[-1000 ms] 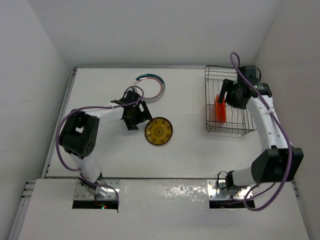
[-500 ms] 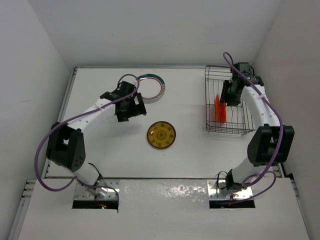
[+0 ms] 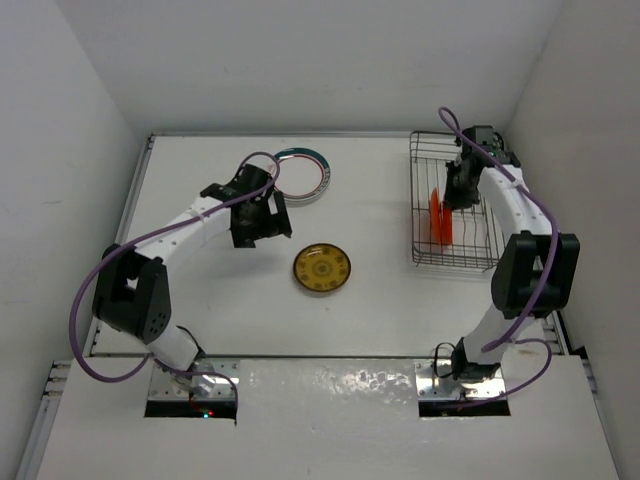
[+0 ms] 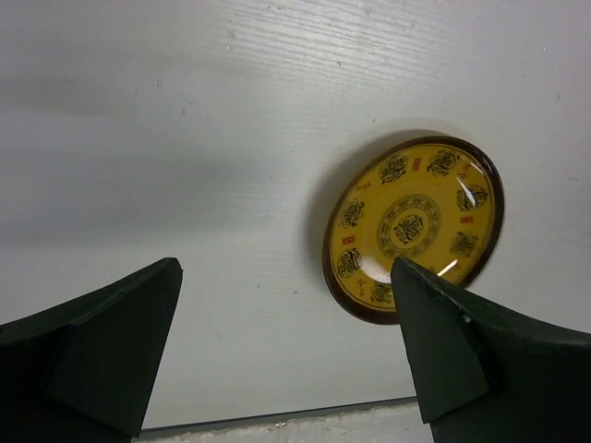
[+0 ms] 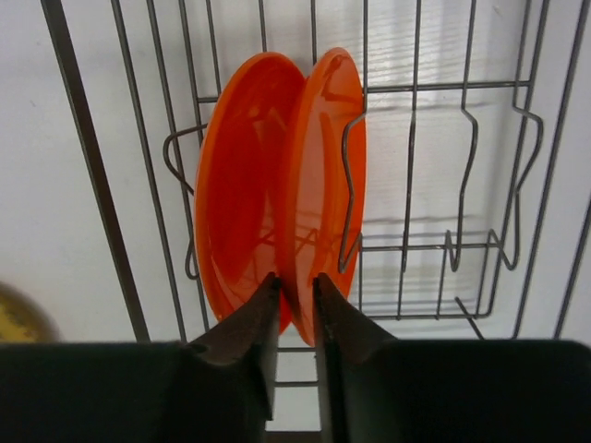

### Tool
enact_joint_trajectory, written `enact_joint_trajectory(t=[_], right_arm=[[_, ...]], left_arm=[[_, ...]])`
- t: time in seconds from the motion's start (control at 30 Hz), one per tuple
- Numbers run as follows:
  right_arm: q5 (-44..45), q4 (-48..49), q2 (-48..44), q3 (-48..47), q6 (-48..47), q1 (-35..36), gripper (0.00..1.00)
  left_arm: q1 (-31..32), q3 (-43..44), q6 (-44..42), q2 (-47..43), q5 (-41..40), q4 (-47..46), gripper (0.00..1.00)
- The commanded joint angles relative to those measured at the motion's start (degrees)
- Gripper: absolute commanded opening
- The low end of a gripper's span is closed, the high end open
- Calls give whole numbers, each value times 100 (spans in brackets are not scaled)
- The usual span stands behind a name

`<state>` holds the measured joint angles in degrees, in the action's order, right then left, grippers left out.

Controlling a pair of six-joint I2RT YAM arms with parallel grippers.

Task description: Unload the plates from the dish rack

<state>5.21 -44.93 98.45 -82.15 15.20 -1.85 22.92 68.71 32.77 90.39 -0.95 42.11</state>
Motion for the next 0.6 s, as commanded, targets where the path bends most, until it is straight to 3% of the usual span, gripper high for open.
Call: enact_joint_trajectory(t=[0.0, 0.1, 0.33, 0.57], right_arm=[[-450, 422, 25, 85, -114, -175, 17], [-881, 677, -45, 252, -70, -360, 1], [-1207, 942, -607, 270, -140, -457, 0], [-1338, 425, -1196, -661, -439, -457, 0]], left_arm=[[20, 292, -113, -74, 42, 52, 94], [20, 345, -131, -65, 25, 96, 94], [20, 573, -61, -118, 60, 201, 94], [29, 1266, 36, -65, 60, 394, 94]])
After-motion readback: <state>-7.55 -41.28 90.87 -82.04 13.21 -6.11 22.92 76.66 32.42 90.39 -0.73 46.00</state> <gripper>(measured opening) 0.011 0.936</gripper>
